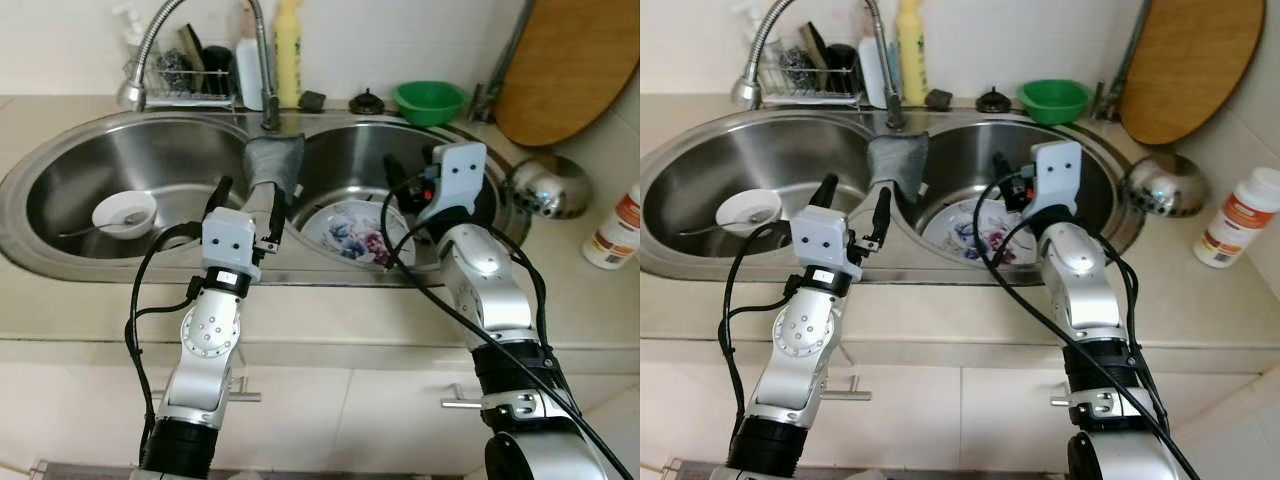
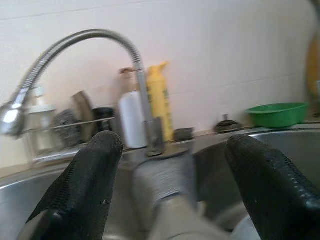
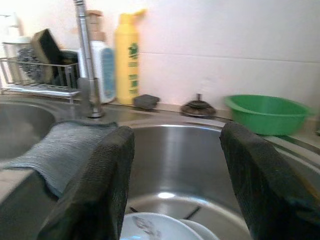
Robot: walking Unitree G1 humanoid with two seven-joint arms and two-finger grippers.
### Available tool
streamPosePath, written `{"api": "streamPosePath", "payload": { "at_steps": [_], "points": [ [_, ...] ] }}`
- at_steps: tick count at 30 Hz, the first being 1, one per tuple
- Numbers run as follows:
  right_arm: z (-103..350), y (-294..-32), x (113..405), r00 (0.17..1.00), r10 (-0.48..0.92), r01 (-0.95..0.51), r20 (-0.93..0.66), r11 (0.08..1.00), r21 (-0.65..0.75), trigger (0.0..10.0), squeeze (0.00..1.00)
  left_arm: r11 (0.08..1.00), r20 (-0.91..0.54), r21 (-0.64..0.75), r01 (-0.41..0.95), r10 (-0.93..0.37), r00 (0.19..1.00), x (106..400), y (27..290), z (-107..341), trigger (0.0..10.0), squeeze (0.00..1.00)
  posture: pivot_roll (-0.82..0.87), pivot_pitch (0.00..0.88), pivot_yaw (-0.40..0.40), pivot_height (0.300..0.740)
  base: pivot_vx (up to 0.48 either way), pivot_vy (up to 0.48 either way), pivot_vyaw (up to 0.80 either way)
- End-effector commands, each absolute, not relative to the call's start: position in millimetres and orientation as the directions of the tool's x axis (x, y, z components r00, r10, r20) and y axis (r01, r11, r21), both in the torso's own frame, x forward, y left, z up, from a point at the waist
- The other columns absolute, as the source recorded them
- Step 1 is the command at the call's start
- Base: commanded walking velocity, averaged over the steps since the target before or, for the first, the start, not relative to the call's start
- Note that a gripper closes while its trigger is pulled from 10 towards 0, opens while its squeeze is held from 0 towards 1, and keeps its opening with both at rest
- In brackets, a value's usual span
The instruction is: Kitchen organization
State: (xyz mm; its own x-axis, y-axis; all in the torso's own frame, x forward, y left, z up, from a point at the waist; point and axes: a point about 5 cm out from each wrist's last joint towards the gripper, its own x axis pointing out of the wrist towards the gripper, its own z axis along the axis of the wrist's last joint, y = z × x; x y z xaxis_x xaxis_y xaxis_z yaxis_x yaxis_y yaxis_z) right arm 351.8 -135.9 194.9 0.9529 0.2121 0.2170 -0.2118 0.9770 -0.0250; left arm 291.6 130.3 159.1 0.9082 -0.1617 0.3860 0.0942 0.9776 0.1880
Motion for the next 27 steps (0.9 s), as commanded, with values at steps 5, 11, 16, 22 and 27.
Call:
{"api": "streamPosePath", "payload": {
  "at_steps": [5, 11, 16, 22, 27],
  "points": [
    [204.3, -130.1, 349.5, 0.940, 0.212, -0.211, 0.268, 0.977, -0.035, 10.0, 0.00, 0.979, 0.404, 0.185, 0.087, -0.157, 0.901, 291.5, 132.2, 163.0, 10.0, 0.00, -0.10, 0.000, -0.037, 0.740, 0.000, 0.480, 0.00],
    [207.6, -131.2, 348.2, 0.934, 0.197, -0.189, 0.297, 0.980, -0.055, 10.0, 0.00, 0.979, 0.408, 0.185, 0.088, -0.158, 0.899, 291.3, 132.5, 163.5, 10.0, 0.00, -0.10, 0.000, -0.036, 0.740, 0.000, 0.480, 0.00],
    [212.5, -133.1, 345.2, 0.923, 0.178, -0.153, 0.341, 0.983, -0.099, 10.0, 0.00, 0.978, 0.412, 0.186, 0.092, -0.162, 0.897, 291.4, 132.0, 164.5, 10.0, 0.00, -0.10, 0.000, -0.034, 0.740, 0.000, 0.480, 0.00],
    [238.8, -136.5, 328.4, 0.812, 0.172, 0.032, 0.557, 0.941, -0.337, 10.0, 0.00, 0.979, 0.427, 0.180, 0.095, -0.164, 0.889, 290.4, 131.2, 167.2, 10.0, 0.00, -0.10, 0.000, -0.034, 0.740, 0.000, 0.480, 0.00],
    [241.0, -139.1, 320.9, 0.790, 0.154, 0.042, 0.594, 0.952, -0.304, 10.0, 0.00, 0.981, 0.465, 0.165, 0.101, -0.168, 0.869, 289.4, 129.1, 180.6, 10.0, 0.00, -0.09, 0.000, -0.035, 0.740, 0.000, 0.480, 0.00]
  ]
}}
